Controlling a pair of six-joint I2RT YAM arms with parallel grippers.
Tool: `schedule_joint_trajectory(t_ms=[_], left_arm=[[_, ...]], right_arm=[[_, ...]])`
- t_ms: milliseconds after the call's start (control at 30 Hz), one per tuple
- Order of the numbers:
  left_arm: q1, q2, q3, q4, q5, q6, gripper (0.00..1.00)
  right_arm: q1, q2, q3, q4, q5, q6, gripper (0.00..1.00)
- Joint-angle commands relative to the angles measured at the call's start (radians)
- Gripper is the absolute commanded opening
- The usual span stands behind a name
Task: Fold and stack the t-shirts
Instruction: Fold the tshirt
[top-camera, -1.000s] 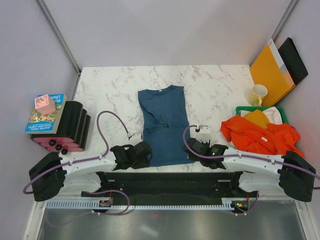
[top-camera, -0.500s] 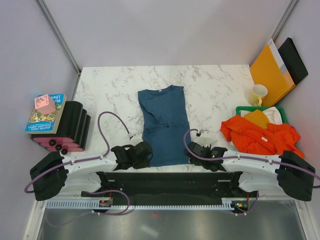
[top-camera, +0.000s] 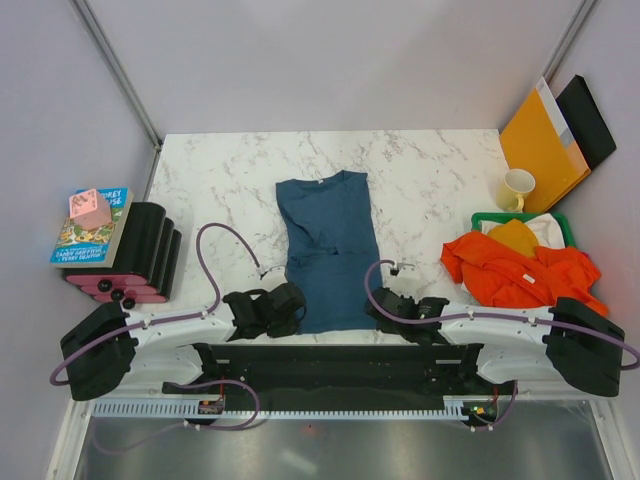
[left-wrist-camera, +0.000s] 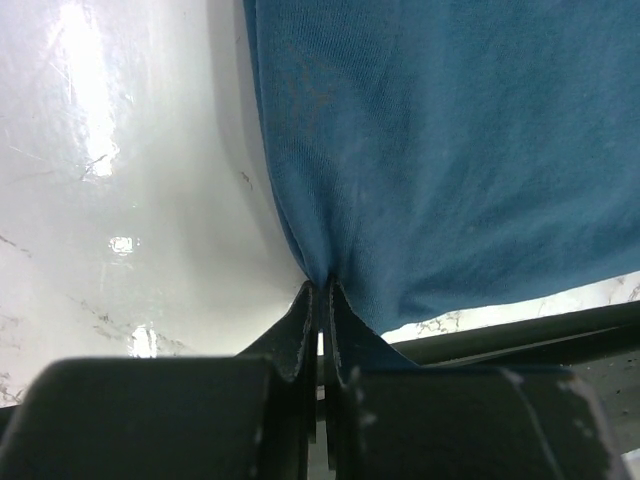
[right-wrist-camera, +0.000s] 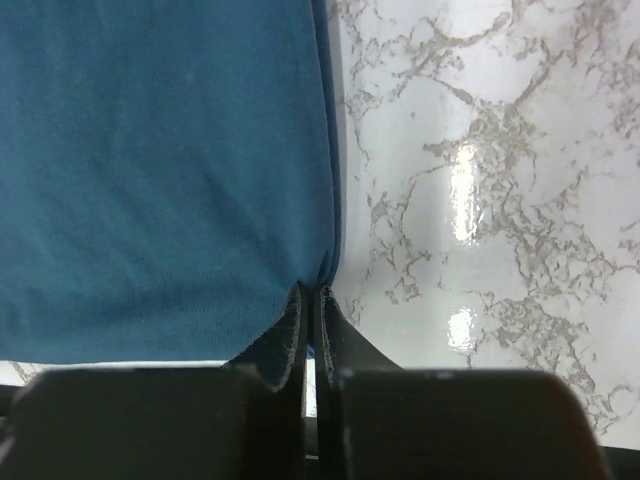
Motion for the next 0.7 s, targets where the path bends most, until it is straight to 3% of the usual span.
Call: schedule_joint_trajectory(t_ms=[0,167,267,367,533,667], left_arm=[[-0.008,-0.005,-0.034,-0.051,0.008,-0.024,0.02],[-0.028,-0.072,-0.013,-0.102,-0.018,-0.021,0.02],[-0.057,-0.115,0.045,-0.174,-0.061,-0.016,0.02],[-0.07,-0.139,0.129,-0.23,-0.088,-0.009,0.02],[-0.07,-0.163,0.243,-0.298,-0.165,0.014,0.02],[-0.065,-0.149,0.367,-0.344,-0.24,0.057,0.02]], right_arm=[[0.031,0.013,-0.055,-0.047,-0.068,0.065,0.0],[0.12,-0.018,-0.002,-0.104,-0.001,0.103,0.0],[0.236,-0.032,0.074,-0.174,0.068,0.135,0.0],[0.274,-0.036,0.154,-0.265,0.162,0.148,0.0],[0.272,-0.036,0.277,-0.313,0.295,0.097,0.0],[0.196,-0.01,0.359,-0.319,0.334,0.019,0.0]])
